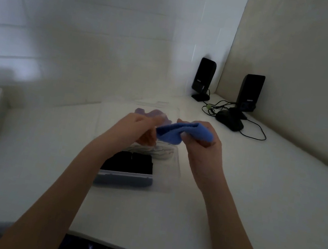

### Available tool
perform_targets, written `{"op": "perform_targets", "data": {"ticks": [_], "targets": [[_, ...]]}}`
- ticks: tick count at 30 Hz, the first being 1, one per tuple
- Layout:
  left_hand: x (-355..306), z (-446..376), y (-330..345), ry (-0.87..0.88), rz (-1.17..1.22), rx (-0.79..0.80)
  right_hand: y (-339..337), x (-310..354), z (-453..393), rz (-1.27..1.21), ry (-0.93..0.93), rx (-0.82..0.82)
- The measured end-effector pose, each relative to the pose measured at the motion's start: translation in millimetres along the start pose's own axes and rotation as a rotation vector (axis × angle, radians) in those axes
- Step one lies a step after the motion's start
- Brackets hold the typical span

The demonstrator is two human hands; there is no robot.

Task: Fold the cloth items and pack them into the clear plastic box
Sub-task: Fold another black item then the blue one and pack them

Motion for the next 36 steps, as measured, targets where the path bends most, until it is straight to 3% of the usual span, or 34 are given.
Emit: {"op": "perform_targets", "data": {"ticks": [7, 12, 15, 20, 24, 31, 36], "targets": [[1, 1, 8, -0.195, 0.262, -0.013, 10, 27, 25, -0.100, -0.175, 0.124], [5, 12, 7, -0.097, 0.445, -0.111, 21, 32, 41, 0.046, -0.308, 0.248], [7, 17, 5, -0.029, 0.444, -0.165, 21, 31, 39, 0.222, -0.378, 0.227], [6, 21, 6, 0.066, 0.310, -0.149, 24, 29, 35, 0.285, -0.330, 0.183], [2, 27, 15, 0.139, 0.274, -0.109, 21, 24, 31, 0.198, -0.242, 0.110], [-3, 33, 26, 0.206, 0.406, -0.026, 17, 27, 34, -0.012, -0.231, 0.056], [-2, 33, 25, 0.224, 0.504, -0.029, 18, 26, 33, -0.005, -0.229, 0.031]]}}
Point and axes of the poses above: each hand's wrist, its own z-axis away from the middle knuckle, its own y-axis out of the palm, x = y × z, the point moved 4 cm from there along -z, towards the middle knuckle, and after that the axes turned 9 degrees about y, right-handed, at the moved point
